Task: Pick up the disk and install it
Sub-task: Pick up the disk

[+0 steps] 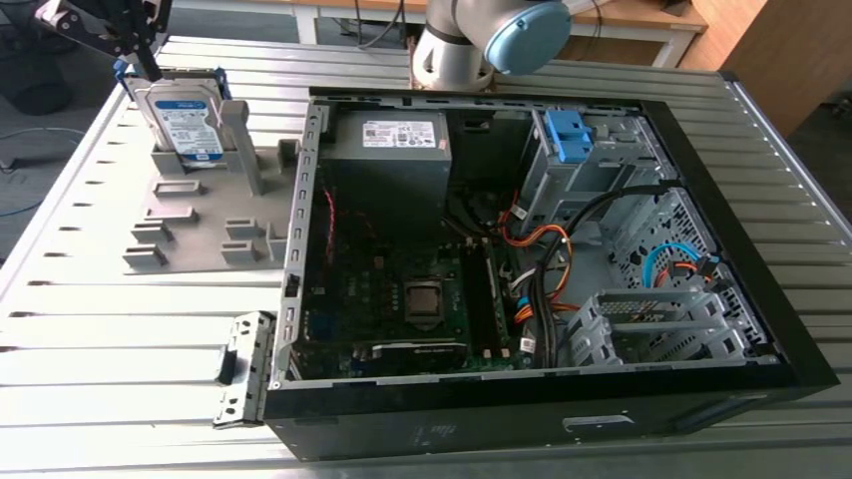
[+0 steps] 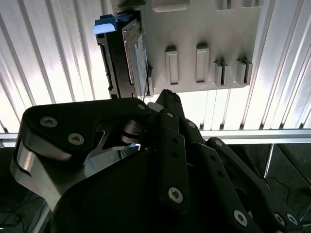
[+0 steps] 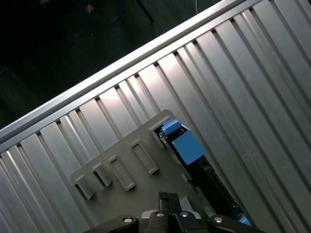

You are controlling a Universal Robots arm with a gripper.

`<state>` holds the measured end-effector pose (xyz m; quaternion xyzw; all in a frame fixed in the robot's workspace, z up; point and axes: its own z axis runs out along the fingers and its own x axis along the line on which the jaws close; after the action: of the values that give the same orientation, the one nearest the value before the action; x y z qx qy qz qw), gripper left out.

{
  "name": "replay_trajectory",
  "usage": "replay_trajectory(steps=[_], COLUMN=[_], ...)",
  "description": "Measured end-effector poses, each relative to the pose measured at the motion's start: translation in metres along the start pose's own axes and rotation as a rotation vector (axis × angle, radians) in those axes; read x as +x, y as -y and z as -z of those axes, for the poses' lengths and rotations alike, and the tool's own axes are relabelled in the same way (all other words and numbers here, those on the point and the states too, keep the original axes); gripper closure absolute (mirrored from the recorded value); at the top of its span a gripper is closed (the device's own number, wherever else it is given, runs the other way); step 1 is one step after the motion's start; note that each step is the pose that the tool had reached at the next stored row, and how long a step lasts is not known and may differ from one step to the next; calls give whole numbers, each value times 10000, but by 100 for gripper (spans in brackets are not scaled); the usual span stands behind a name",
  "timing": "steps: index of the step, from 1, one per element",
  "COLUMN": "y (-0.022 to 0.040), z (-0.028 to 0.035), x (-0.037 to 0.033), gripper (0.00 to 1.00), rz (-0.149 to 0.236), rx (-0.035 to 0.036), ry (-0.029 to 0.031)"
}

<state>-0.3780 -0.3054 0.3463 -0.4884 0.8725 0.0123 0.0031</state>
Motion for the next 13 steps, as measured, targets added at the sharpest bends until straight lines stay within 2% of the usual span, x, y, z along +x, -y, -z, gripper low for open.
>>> replay_trajectory(steps=[13], y=[0], z=[0], x=[0], gripper=[89], rz=[415], rx=[0], ry=[-19])
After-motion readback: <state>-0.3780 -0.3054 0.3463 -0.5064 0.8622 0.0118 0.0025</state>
